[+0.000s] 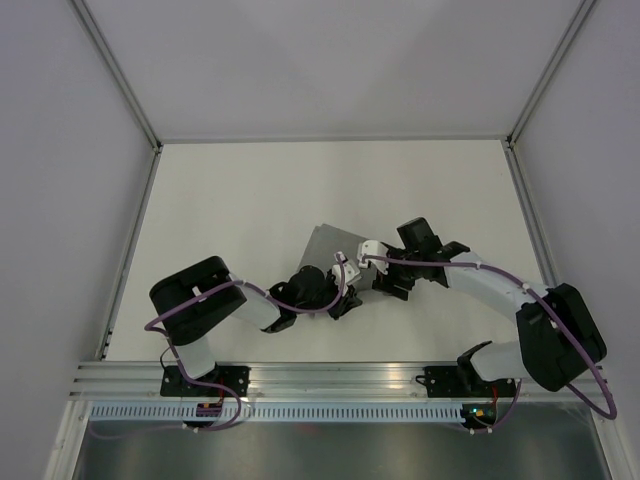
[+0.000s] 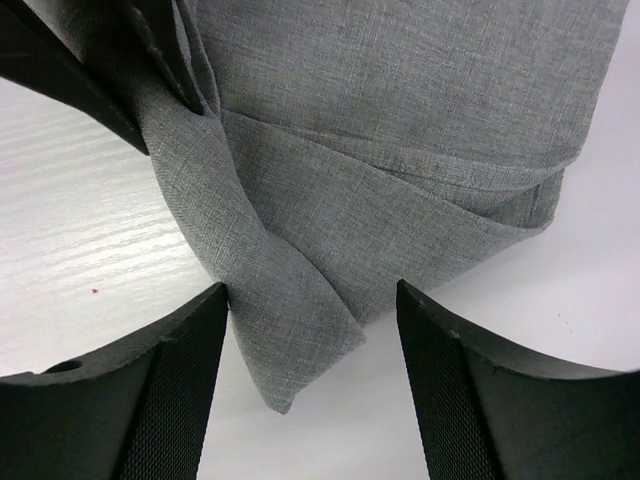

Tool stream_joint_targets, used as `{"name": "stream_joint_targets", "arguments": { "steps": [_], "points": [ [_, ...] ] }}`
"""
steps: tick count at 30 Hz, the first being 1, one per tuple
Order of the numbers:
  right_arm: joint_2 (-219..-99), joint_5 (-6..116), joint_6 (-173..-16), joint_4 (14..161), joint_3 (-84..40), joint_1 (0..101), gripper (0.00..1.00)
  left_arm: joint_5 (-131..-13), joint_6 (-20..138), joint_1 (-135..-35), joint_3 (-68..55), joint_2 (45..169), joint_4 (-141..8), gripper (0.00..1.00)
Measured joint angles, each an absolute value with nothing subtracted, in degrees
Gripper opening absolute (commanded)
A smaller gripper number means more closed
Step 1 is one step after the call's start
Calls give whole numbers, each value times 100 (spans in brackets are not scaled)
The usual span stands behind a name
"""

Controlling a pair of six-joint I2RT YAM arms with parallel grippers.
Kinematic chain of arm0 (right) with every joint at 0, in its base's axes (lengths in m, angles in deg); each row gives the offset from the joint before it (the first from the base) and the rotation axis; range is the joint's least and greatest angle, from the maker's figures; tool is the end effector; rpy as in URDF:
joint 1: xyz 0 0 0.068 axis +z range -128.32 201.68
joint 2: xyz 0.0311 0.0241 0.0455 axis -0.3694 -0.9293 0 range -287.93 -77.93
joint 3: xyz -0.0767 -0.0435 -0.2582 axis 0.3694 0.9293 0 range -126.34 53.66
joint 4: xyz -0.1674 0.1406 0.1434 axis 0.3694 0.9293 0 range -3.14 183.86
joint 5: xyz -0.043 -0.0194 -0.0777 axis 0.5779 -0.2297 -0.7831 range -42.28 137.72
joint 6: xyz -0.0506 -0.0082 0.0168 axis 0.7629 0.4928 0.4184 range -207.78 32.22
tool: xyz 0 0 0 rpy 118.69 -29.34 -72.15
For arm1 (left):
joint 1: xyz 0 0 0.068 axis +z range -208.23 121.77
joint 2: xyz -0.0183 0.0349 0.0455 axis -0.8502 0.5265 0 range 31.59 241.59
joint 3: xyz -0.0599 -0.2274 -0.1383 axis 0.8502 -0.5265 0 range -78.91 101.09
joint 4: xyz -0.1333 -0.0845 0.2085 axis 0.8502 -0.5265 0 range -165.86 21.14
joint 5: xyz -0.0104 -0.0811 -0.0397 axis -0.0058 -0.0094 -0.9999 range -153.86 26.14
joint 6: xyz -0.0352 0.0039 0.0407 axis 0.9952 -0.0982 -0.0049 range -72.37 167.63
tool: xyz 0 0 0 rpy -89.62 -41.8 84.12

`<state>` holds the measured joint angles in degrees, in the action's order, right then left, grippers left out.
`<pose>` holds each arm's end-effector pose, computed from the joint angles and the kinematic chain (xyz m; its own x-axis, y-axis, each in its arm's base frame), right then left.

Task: Fold the napkin, place the utensils inside, and roll it up
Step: Roll the napkin at the center of the board.

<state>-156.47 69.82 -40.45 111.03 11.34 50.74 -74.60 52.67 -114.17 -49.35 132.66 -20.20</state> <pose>0.2150 0.1349 0.1829 -0.0646 -0.8153 -0.5755 -0.9739 0.1771 -0.1416 0.1659 -0.2569 0.1169 -0.2965 0.2845 -0.9117 0.8875 0.4346 -0.1530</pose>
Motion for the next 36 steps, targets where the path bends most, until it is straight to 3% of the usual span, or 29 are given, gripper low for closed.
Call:
{"name": "stream_joint_targets", "arguments": {
  "steps": [12, 22, 36],
  "points": [
    [-15007, 7922, -3816, 11310, 1256, 5671, 74, -7611, 5274, -11288, -4972, 13339, -1834, 2],
    [-15007, 7940, -3346, 10996, 1802, 5666, 74, -7989, 5276, -11044, -5285, 13577, -942, 2],
    [-15260, 7870, -3217, 9907, 1951, 5640, 73, -8110, 5276, -10984, -5305, 13629, -824, 2]
  ]
}}
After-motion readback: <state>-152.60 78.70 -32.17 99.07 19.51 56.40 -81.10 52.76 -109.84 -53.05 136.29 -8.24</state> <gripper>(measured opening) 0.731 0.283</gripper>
